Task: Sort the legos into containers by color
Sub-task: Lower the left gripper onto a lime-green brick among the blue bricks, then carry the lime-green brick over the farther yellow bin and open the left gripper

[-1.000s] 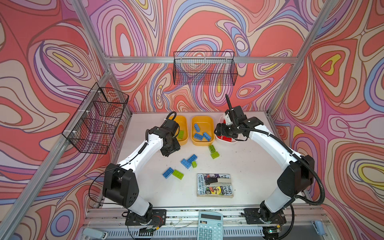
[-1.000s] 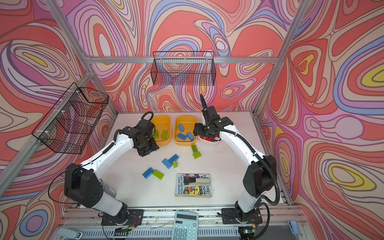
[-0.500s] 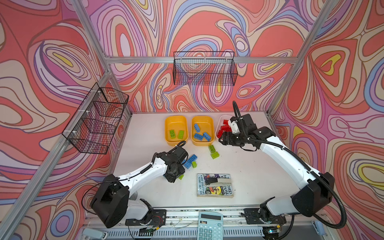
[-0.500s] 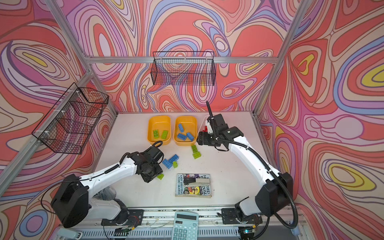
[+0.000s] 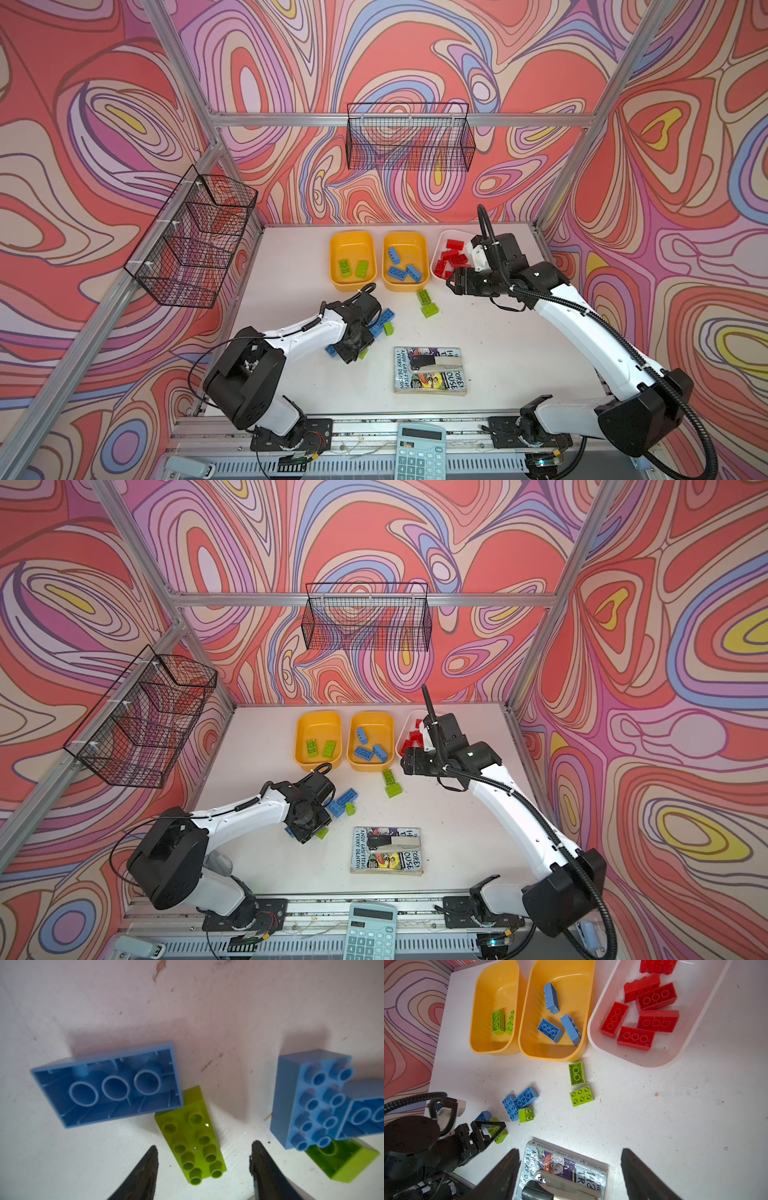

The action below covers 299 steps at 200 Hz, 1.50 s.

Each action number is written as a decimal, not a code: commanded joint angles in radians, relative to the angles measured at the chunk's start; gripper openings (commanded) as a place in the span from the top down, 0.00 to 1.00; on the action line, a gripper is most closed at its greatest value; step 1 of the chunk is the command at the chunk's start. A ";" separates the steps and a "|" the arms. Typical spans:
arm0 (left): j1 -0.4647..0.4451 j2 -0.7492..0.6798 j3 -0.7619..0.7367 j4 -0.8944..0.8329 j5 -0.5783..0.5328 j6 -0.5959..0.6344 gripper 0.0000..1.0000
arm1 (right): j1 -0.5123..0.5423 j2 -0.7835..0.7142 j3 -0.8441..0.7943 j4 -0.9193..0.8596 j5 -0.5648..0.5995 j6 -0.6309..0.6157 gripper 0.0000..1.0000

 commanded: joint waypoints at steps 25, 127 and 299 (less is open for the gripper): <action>0.035 0.042 -0.047 0.049 0.000 -0.006 0.54 | -0.004 0.009 0.006 -0.017 0.015 -0.007 0.19; 0.035 0.073 0.155 -0.203 -0.079 0.199 0.80 | -0.004 0.101 0.044 -0.008 0.003 0.000 0.19; 0.426 0.683 1.142 -0.296 0.031 0.611 0.49 | -0.004 0.387 0.314 -0.024 0.049 0.063 0.19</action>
